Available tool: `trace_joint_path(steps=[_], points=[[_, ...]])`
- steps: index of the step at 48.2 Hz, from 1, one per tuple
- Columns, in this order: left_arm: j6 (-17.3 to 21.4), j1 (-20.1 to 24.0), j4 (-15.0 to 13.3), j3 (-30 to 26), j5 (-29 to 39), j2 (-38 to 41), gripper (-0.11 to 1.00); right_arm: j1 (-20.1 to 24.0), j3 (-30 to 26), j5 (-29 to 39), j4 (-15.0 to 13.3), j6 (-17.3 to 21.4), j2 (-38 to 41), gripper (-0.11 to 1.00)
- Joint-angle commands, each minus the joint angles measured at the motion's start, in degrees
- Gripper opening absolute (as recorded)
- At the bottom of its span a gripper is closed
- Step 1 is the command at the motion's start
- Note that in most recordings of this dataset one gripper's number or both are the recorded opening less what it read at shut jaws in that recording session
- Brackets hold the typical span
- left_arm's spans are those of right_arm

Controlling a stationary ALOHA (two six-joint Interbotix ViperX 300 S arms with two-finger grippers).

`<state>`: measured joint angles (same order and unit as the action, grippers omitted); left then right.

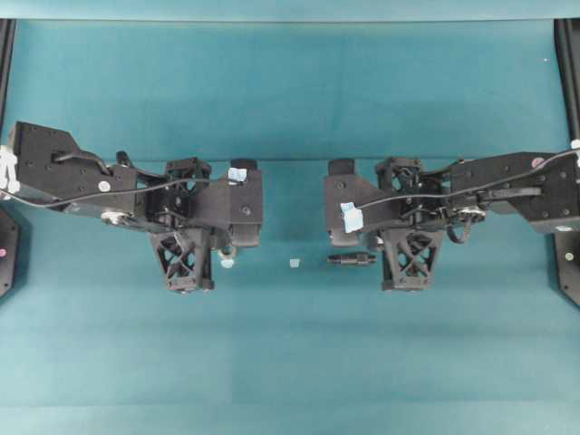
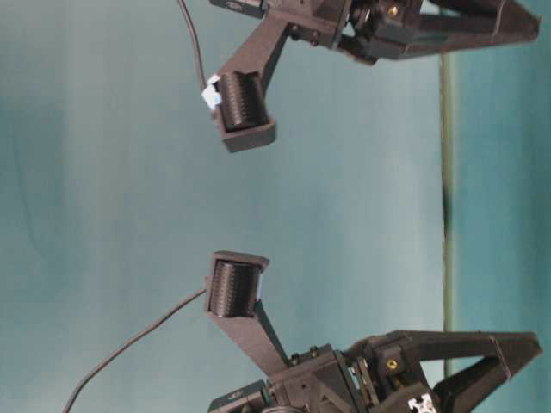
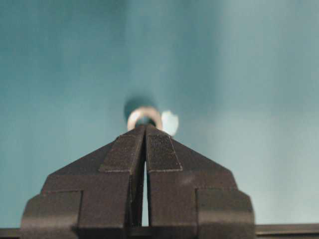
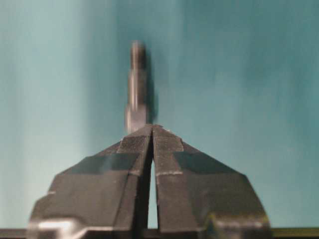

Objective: Insert the washer onto the shaft with both hands.
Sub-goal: 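Lower left gripper over the washer and right gripper over the shaft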

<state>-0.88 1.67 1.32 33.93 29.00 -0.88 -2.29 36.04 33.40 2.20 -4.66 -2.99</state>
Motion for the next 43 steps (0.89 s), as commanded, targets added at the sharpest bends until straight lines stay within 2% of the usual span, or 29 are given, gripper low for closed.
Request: trace_joint_path(steps=[1, 6, 9, 14, 20, 23, 25, 27, 32, 43], points=[[0.09, -0.09, 0.35, -0.09, -1.05, -0.44, 0.02, 0.18, -0.35, -1.58, -0.09, -0.09, -0.26, -0.06], [0.09, -0.18, 0.26, 0.44, -1.49, -0.44, 0.04, 0.26, -0.35, -1.85, -0.09, -0.26, -0.18, -0.02], [0.09, -0.18, 0.35, 0.79, -1.76, -0.62, 0.12, 0.35, -0.26, -1.93, -0.09, -0.35, 0.0, 0.04], [0.0, -0.18, 0.26, 1.32, -1.76, -0.53, 0.4, 0.35, -0.26, -2.02, 0.0, 0.0, 0.09, 0.24], [0.09, -0.26, 0.35, 1.41, -1.05, -0.26, 0.78, 0.53, -0.09, -2.11, -0.09, 0.09, 0.35, 0.61], [0.26, -0.18, 0.26, 1.76, -1.14, -0.09, 0.92, 0.53, 0.09, -2.2, -0.09, 0.18, 0.44, 0.79], [0.44, -0.18, 0.26, 1.93, -1.23, 0.09, 0.94, 0.62, 0.26, -2.2, -0.09, 0.18, 0.44, 0.88], [0.62, -0.18, 0.26, 2.02, -1.32, 0.26, 0.91, 0.62, 0.35, -2.37, -0.09, 0.26, 0.44, 0.91], [0.79, -0.26, 0.26, 2.11, -1.32, 0.53, 0.9, 0.7, 0.44, -3.16, -0.09, 0.53, 0.44, 0.87], [0.88, -0.26, 0.26, 2.02, -2.2, 2.02, 0.9, 1.32, 1.58, -6.59, -0.09, 0.7, 0.44, 0.87]])
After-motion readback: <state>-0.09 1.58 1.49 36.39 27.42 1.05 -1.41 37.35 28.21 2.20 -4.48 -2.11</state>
